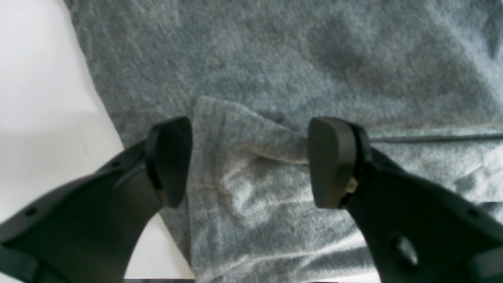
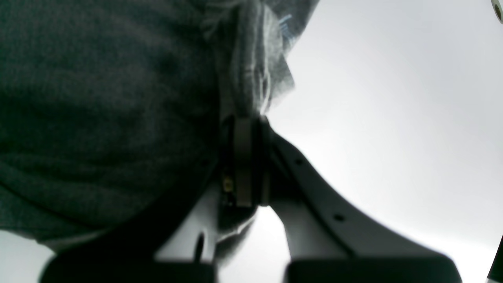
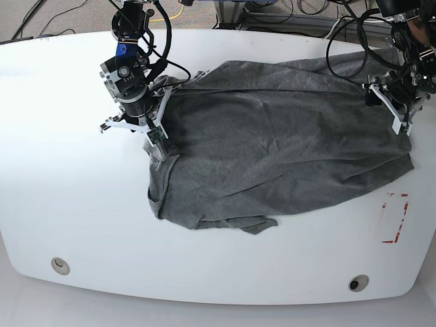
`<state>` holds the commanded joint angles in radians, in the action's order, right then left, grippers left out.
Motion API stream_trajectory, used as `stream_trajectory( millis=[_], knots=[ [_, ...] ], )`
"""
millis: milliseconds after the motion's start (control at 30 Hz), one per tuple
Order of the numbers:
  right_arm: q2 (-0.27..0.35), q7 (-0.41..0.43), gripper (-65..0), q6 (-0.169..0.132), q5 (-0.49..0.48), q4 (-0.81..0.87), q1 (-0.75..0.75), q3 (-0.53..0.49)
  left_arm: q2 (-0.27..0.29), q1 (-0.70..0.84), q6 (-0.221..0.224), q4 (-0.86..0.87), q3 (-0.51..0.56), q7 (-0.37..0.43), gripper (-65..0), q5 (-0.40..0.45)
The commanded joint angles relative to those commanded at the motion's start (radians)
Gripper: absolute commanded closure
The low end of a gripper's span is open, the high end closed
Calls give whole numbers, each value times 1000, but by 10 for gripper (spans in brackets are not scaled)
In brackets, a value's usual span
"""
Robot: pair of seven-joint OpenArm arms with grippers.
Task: Layout the t-shirt on the table in an organized manner, then fold the t-shirt properly
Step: 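Regrasp the shirt edge with the left gripper and hold it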
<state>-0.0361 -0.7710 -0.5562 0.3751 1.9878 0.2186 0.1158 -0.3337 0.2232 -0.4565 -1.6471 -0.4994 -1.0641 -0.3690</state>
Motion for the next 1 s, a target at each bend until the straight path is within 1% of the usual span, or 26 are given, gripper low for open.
stream_trajectory(
  millis=[100, 233, 433, 467, 533, 600, 700, 767, 833, 867, 900, 933, 1000],
  knots=[
    [0, 0, 0, 0, 0, 0, 0, 0, 0, 0, 0, 11, 0, 0, -319, 9],
    [0, 0, 0, 0, 0, 0, 0, 0, 0, -5, 0, 57, 2, -2, -318, 48],
    [2, 0, 0, -2, 0, 0, -2, 2, 0, -5, -3, 78, 2, -2, -321, 57],
    [2, 0, 0, -2, 0, 0, -2, 2, 0, -3, -3, 78, 2, -2, -325, 57],
    [2, 0, 0, -2, 0, 0, -2, 2, 0, -2, -3, 78, 2, -2, -364, 57],
    [2, 0, 0, -2, 0, 0, -2, 2, 0, -2, -3, 75, 0, -2, -386, 57],
    [2, 0, 0, -2, 0, 0, -2, 2, 0, 0, -5, 74, -2, -2, -378, 55],
    [2, 0, 0, -2, 0, 0, -2, 2, 0, 0, -6, 74, -3, -2, -342, 55],
    [2, 0, 0, -2, 0, 0, -2, 2, 0, 0, -6, 72, -3, -2, -276, 55],
    [2, 0, 0, -2, 0, 0, -2, 2, 0, 0, -6, 72, -3, -2, -222, 55],
    [2, 0, 0, -2, 0, 0, -2, 2, 0, 0, -6, 72, -3, -2, -203, 55],
    [2, 0, 0, -2, 0, 0, -2, 2, 0, 0, -6, 72, -5, -2, -150, 55],
    [2, 0, 0, -2, -2, 0, -2, 2, 0, -3, -6, 69, -5, -2, -103, 55]
  ],
)
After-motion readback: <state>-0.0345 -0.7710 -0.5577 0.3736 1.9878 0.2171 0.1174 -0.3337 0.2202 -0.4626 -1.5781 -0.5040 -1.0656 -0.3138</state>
